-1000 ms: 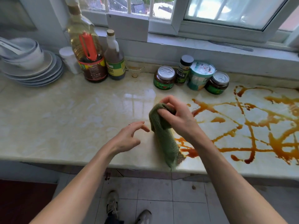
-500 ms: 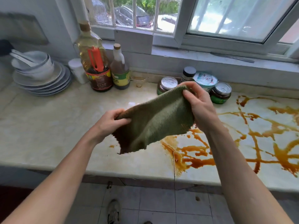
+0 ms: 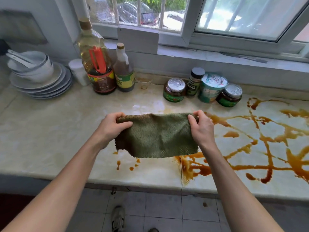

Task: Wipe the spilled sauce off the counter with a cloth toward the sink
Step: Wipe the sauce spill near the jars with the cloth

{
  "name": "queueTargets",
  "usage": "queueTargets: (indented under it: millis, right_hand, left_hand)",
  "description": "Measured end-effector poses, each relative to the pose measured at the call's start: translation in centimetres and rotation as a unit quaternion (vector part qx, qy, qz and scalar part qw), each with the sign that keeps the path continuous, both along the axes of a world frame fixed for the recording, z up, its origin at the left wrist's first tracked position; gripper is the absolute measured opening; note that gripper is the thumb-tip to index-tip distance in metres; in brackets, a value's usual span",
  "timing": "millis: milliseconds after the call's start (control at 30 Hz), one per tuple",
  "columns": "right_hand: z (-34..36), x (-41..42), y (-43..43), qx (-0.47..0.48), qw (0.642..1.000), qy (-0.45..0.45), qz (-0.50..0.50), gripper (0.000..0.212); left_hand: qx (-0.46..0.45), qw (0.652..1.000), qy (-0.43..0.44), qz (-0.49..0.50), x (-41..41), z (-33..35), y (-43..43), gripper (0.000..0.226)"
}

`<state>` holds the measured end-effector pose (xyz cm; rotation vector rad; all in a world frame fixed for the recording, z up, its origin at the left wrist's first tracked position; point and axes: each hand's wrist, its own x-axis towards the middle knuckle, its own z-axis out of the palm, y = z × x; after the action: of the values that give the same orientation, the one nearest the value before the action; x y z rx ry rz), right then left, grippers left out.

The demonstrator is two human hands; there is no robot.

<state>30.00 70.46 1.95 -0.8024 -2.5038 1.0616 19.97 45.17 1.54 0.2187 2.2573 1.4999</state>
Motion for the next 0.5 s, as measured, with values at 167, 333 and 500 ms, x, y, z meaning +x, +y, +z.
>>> queueTargets:
  millis: [167,333,500]
  right_hand:
    - [0.2,-0.8,-4.5,-0.32,0.946,-0.044,0.006,0.024]
    - [-0.8,-1.1,-5.2,-0.433,0.9,-0.044,-0.002,0.053]
    - [-0.8,-1.4,-4.5,-0.446,0.895,-0.016,-0.02,0.03]
  left_hand:
    - [0.008,0.996,-0.012,-0.089,2.1,1.2,3.4,0.014]
    - [0.063,0.958,-0.112,-0.255,3.5,3.0,5.2,0.043]
    - [0.092,0.966,-0.141,-0.194,2.7,1.9,4.0,0.04]
